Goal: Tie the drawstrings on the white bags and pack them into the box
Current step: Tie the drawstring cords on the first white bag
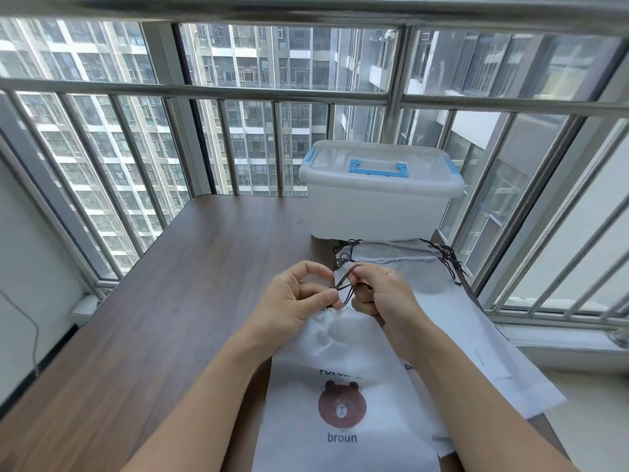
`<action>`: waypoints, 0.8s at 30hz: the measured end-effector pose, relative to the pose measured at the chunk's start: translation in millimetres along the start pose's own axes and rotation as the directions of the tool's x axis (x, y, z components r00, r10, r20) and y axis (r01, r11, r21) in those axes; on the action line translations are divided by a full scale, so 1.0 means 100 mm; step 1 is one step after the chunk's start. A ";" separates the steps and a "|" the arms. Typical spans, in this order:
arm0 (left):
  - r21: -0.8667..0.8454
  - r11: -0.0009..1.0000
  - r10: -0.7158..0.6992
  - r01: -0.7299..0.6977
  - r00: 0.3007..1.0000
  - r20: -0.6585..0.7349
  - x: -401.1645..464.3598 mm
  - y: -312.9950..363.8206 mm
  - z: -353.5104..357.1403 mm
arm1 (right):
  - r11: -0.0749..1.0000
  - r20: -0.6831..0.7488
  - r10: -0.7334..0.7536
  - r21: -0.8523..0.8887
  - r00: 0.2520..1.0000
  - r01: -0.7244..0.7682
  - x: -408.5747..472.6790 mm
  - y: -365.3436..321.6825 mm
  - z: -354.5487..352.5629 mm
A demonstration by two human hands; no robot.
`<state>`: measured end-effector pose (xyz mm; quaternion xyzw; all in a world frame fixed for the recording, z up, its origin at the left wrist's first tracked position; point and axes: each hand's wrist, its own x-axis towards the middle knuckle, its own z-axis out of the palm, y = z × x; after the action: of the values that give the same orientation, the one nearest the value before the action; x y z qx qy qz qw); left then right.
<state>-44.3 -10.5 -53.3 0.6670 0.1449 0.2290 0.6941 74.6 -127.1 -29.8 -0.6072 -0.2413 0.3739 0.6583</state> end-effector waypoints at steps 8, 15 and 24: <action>0.050 0.999 -0.019 0.017 0.999 0.034 -0.01 0.00 0.00 | 0.994 -0.051 0.108 0.025 0.993 -0.107 0.00 -0.01 0.00; 0.067 0.998 -0.018 0.019 1.000 -0.011 -0.03 0.04 0.01 | 0.989 -0.051 0.145 0.035 0.988 -0.143 0.05 -0.03 -0.12; 0.028 0.993 -0.116 0.115 0.993 0.020 -0.07 0.06 0.01 | 0.861 0.162 -0.416 -0.246 0.895 0.445 -0.01 -0.04 -0.15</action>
<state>-50.8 -15.4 -47.7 0.6692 0.1789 0.1794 0.6985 86.2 -137.4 -27.8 -0.6036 -0.4546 0.2106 0.6202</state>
